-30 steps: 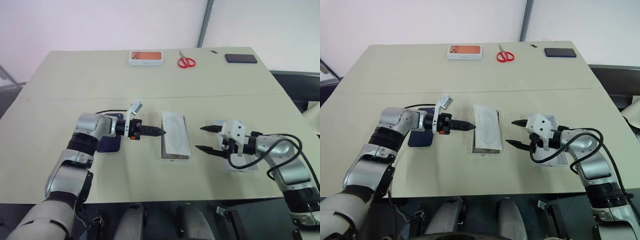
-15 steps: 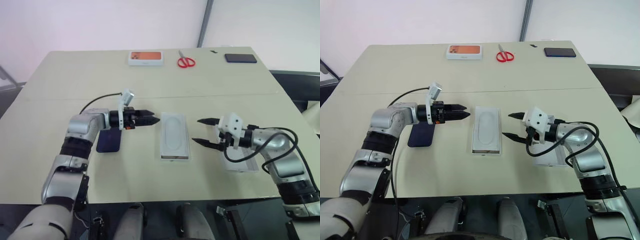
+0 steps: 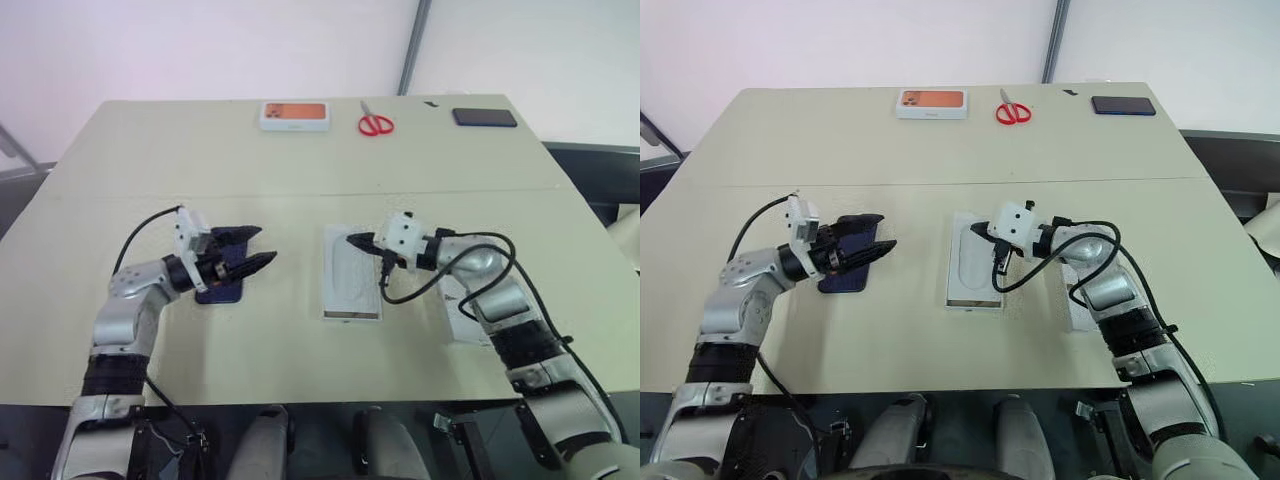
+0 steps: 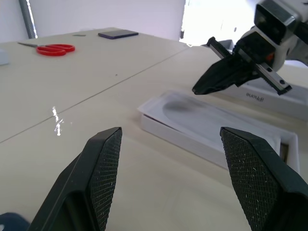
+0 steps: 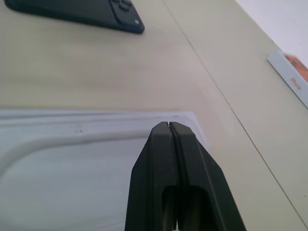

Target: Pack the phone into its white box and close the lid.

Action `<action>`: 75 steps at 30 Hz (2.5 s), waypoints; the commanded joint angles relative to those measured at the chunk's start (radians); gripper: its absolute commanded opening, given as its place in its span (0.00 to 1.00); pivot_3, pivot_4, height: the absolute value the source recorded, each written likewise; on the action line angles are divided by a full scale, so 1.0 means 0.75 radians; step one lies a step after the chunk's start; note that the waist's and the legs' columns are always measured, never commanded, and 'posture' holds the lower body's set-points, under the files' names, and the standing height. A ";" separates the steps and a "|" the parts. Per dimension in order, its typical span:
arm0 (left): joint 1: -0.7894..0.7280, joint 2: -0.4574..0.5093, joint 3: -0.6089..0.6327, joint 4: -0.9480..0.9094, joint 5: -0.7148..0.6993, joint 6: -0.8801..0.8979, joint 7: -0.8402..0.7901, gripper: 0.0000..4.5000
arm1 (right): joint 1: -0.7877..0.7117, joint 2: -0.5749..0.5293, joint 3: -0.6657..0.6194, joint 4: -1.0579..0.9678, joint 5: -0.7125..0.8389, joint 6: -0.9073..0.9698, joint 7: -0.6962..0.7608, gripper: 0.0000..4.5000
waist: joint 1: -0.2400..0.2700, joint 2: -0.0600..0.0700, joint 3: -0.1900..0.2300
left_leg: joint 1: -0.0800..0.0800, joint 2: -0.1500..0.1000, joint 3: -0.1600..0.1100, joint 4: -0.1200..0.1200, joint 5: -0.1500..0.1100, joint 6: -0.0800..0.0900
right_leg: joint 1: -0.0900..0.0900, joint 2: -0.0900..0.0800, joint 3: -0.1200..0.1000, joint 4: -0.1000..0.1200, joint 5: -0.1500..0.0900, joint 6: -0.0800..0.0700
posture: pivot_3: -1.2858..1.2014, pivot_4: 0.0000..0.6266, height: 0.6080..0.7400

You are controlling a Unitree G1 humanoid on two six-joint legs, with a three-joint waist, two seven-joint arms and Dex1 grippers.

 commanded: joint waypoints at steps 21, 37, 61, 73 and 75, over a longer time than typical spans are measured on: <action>0.054 0.008 0.012 -0.135 -0.036 -0.033 0.108 0.77 | 0.168 -0.067 0.086 -0.268 0.077 0.012 0.348 0.01 | 0.000 0.000 0.000 | 0.000 0.000 0.000 -0.001 0.000 0.000 | 0.000 0.001 -0.001 0.000 0.000 0.000 | 0.52 0.24 1.00; 0.022 0.003 -0.006 -0.100 -0.019 -0.068 0.125 0.77 | 0.149 -0.118 0.129 -0.350 0.058 0.117 0.466 0.01 | 0.002 0.000 0.000 | 0.000 0.000 -0.001 0.000 0.000 0.000 | 0.001 0.001 -0.001 0.000 0.000 0.000 | 0.52 0.24 1.00; -0.006 -0.012 -0.013 -0.059 0.006 -0.095 0.142 0.77 | -0.077 -0.011 0.087 -0.009 -0.101 -0.024 0.122 0.01 | -0.004 0.000 0.000 | 0.000 0.000 0.000 -0.001 0.000 0.000 | -0.001 0.002 -0.001 0.000 0.000 0.000 | 0.52 0.24 1.00; 0.002 -0.003 -0.012 -0.071 0.004 -0.089 0.137 0.77 | -0.038 -0.073 0.181 0.051 -0.220 -0.074 0.165 0.01 | 0.000 0.000 0.000 | 0.001 -0.001 0.000 -0.001 0.000 0.000 | 0.001 0.002 -0.001 0.000 0.000 0.000 | 0.52 0.24 1.00; -0.009 -0.004 -0.010 -0.062 0.003 -0.089 0.138 0.77 | -0.043 -0.061 0.169 0.048 -0.207 -0.074 0.153 0.01 | -0.001 0.000 0.000 | 0.001 -0.001 0.000 -0.001 0.000 0.000 | 0.001 0.002 -0.001 0.000 0.000 0.000 | 0.52 0.24 1.00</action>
